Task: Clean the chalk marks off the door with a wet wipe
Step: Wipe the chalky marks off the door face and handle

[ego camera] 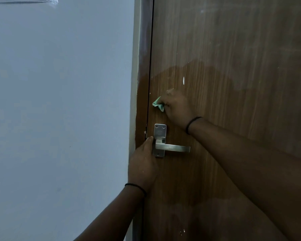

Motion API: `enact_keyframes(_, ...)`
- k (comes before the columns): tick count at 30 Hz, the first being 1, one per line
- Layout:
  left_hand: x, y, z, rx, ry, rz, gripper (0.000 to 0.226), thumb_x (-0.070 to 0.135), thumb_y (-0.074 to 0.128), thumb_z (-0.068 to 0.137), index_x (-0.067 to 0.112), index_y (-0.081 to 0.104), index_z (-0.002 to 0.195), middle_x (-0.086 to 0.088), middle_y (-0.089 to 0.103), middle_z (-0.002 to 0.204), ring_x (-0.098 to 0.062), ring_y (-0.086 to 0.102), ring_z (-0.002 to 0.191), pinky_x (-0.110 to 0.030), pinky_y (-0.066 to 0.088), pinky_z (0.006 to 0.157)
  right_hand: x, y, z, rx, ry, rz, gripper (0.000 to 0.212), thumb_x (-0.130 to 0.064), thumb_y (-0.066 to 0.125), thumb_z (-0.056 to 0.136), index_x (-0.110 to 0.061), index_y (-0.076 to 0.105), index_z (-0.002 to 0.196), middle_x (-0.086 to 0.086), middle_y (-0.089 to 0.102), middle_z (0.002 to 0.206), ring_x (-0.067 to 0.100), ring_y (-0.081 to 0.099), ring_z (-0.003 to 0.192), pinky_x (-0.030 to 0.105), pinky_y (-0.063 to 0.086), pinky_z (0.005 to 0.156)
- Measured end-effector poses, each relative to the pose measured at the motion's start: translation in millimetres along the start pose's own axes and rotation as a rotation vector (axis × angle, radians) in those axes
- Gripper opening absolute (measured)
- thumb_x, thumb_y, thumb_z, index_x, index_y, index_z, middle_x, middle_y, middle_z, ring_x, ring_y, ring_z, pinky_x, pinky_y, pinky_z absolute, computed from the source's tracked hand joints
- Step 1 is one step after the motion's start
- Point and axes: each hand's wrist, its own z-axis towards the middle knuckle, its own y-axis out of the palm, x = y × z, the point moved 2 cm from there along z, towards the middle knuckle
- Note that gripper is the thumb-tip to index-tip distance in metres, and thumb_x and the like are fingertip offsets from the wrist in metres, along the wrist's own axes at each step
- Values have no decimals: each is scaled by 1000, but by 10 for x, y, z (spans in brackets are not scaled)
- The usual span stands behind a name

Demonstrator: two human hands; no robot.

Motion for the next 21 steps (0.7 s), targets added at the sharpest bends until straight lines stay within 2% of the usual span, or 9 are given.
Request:
enact_keyframes(3, -20, 32, 1, 11, -56, 1, 27, 17, 51, 95, 20, 60, 121, -1, 70, 107, -18, 66, 94, -29, 54, 82, -72, 196, -205, -149, -75, -71, 17, -5, 59, 90, -9, 70, 102, 10, 62, 99, 23, 53, 95, 31, 44, 79)
enact_keyframes(6, -47, 71, -39, -1, -99, -15, 13, 19, 50, 96, 23, 60, 102, 6, 66, 90, -10, 61, 79, -20, 47, 69, -109, 274, -352, -219, -69, -111, 24, -7, 61, 89, -14, 69, 111, 7, 60, 105, 22, 50, 100, 24, 35, 79)
enact_keyframes(10, -64, 50, -46, -3, -154, -56, 14, 16, 51, 95, 25, 59, 102, 12, 59, 88, -4, 54, 74, -10, 38, 64, -22, 196, -484, -225, 87, -81, 24, -10, 58, 90, -17, 67, 111, 4, 59, 106, 19, 53, 99, 27, 44, 83)
enact_keyframes(13, -41, -2, -22, -4, -183, -56, 16, 14, 50, 94, 20, 60, 106, 10, 59, 88, -3, 52, 73, -9, 35, 61, -34, 147, -643, -176, 205, -38, 19, -12, 56, 93, -15, 68, 106, 3, 61, 104, 15, 55, 93, 29, 49, 82)
enact_keyframes(15, -9, -33, -4, 1, -188, -52, 17, 13, 51, 94, 19, 61, 106, 9, 59, 87, -4, 52, 73, -11, 35, 61, -91, 125, -631, -150, 133, -20, 17, -12, 57, 92, -14, 69, 104, 4, 62, 103, 14, 55, 92, 32, 51, 83)
enact_keyframes(17, 12, -57, 7, 20, -196, -44, 14, 13, 52, 93, 19, 61, 103, 8, 59, 85, -4, 52, 71, -12, 36, 60, -192, 141, -575, -197, -39, -64, 17, -11, 58, 92, -12, 69, 105, 5, 63, 104, 17, 53, 97, 34, 49, 85)
enact_keyframes(21, 18, -85, 68, 94, -260, -42, 16, 12, 52, 93, 17, 63, 104, 3, 64, 91, -8, 53, 77, -15, 35, 62, -300, 314, -655, -277, -183, -208, 23, -14, 60, 91, -12, 66, 113, 5, 59, 119, 19, 50, 108, 28, 46, 87)
